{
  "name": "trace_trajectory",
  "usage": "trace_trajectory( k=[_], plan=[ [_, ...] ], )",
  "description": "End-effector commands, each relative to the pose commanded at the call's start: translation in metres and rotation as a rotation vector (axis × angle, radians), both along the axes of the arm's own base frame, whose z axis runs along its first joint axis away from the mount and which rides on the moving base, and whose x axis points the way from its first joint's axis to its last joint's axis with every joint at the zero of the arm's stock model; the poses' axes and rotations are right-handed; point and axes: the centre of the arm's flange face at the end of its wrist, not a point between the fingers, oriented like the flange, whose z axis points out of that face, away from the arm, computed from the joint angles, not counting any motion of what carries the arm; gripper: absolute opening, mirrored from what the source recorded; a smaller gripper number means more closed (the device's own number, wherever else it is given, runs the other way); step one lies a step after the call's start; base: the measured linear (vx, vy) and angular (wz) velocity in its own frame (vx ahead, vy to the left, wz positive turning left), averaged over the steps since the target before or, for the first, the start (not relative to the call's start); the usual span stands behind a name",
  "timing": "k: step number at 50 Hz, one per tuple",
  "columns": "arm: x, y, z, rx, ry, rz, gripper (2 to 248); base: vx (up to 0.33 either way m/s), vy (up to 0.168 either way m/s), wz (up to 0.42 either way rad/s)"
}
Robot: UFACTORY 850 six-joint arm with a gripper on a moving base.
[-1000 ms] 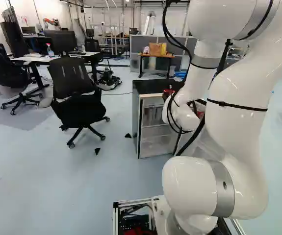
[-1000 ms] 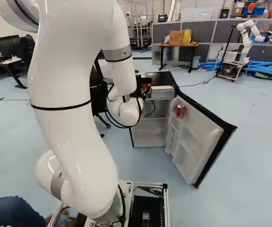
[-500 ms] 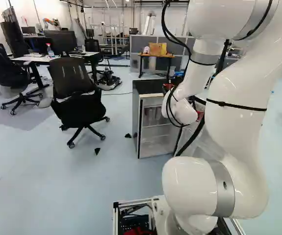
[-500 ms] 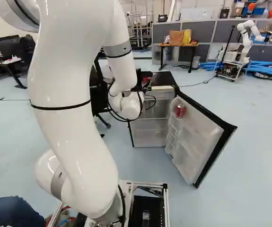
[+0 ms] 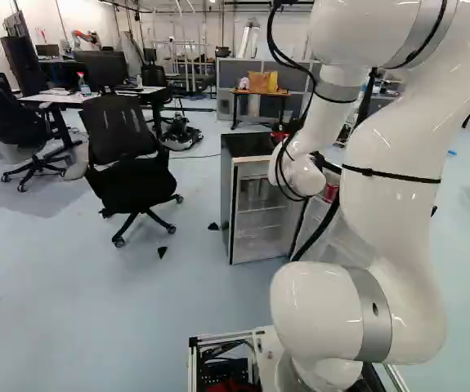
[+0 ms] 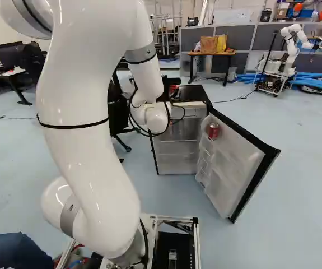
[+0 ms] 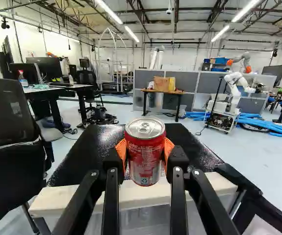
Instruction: Grab a drink from the fridge
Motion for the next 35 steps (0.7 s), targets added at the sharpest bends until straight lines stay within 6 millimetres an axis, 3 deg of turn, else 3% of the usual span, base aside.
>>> trace_trajectory(
  k=[35],
  plan=[
    [0.054, -0.005, 0.012, -0.010, 0.076, 0.008, 95, 0.000, 0.000, 0.000]
  ],
)
